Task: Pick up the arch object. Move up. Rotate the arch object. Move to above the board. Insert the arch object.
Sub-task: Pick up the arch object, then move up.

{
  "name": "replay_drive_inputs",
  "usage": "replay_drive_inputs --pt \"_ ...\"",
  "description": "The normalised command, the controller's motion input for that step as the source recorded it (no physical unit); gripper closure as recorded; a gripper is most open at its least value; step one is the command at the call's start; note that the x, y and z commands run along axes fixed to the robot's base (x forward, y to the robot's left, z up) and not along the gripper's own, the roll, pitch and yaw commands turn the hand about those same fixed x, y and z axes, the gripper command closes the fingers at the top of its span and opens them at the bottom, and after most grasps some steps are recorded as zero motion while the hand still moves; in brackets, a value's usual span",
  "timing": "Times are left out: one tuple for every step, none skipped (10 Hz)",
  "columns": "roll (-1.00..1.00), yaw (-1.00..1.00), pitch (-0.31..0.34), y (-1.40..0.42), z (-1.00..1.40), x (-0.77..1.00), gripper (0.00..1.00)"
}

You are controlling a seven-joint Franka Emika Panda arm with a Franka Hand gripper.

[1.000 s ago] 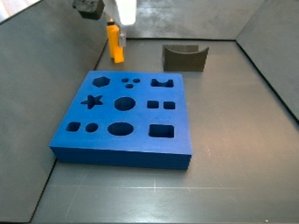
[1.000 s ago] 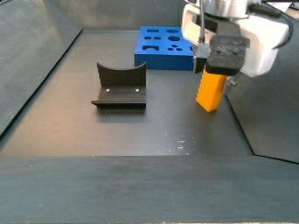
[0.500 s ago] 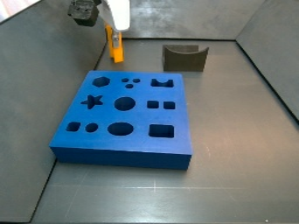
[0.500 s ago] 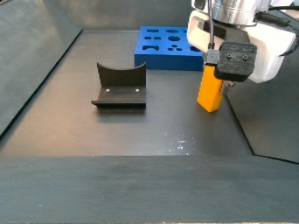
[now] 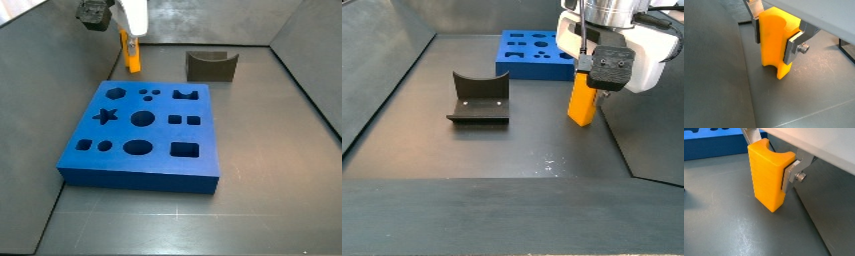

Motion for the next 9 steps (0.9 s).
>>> replay_drive_inputs --pt "0.00 0.00 0.000 0.00 0.00 0.00 1.00" --pt "0.00 0.00 0.000 0.00 0.00 0.00 1.00" --pt "0.00 0.00 0.000 0.00 0.00 0.00 1.00" --pt "0.00 0.00 0.000 0.00 0.00 0.00 1.00" --pt "0.00 0.00 0.000 0.00 0.83 0.00 1.00" --pt "-0.01 -0.02 0.014 -0.03 0.82 -0.04 1.00" --pt "0.00 -0.02 0.026 -0.03 0.76 -0.06 1.00" --pt "0.03 -0.02 0.033 -0.01 0.65 -0.05 1.00" --pt "0.04 -0.02 0.047 0.00 0.56 -0.04 1.00"
